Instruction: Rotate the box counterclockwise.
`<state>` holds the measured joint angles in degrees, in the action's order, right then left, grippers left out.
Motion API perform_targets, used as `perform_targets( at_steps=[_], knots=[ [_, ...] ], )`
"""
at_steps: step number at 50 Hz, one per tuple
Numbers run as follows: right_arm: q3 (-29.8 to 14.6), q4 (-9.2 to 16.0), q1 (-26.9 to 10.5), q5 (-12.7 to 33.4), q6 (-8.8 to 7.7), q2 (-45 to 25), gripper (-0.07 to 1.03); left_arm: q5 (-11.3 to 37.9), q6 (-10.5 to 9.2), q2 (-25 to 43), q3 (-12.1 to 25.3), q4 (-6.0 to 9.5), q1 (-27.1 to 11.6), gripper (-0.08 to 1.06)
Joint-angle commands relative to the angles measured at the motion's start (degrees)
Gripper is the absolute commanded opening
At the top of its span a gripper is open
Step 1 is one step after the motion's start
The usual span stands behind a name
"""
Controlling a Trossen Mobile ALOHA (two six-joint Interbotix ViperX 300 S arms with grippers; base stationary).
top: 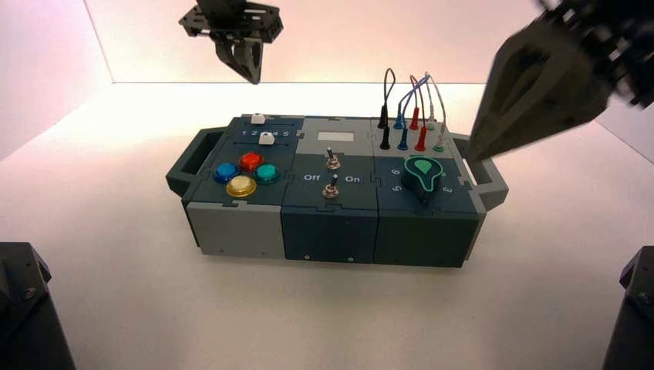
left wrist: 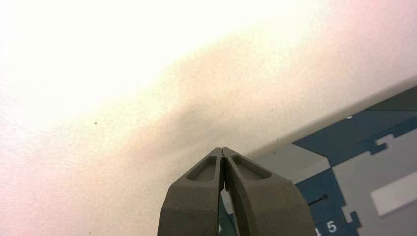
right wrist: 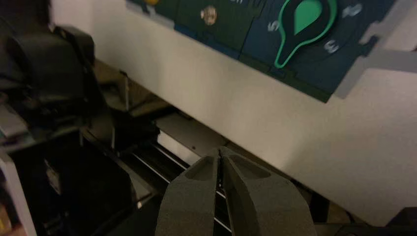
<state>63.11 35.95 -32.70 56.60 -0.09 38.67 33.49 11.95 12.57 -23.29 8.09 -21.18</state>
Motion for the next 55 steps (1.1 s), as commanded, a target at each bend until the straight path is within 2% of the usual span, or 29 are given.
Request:
perform_targets(
  at_steps=[1,10,30,46,55],
  knots=[
    [-1.76,0.53,-4.22,-2.02,-0.18,-5.71,-0.02,-0.35,0.53,-0.44,1.76,0.09,-0.18,-0.03],
    [-3.69,0.44,-7.73,-3.69,-0.62,-13.54,-0.02,-0.53,1.23,-0.44,1.85,0.09,-0.18,-0.03],
    [-6.86,-1.76,-7.82,-4.22,-2.99,-24.70,-0.02,-0.70,2.46,2.46,4.48,0.09,-0.09,-0.03],
    [-9.93,-6.24,-7.73,-6.15,-3.25,-33.22,-0.02,-0.35,3.08,5.10,5.54,0.09,-0.18,-0.03],
    [-11.51,-8.17,-7.73,-8.61,-3.25,-37.18,-0.02,0.26,3.16,5.01,4.75,1.14,-0.35,-0.03]
  ],
)
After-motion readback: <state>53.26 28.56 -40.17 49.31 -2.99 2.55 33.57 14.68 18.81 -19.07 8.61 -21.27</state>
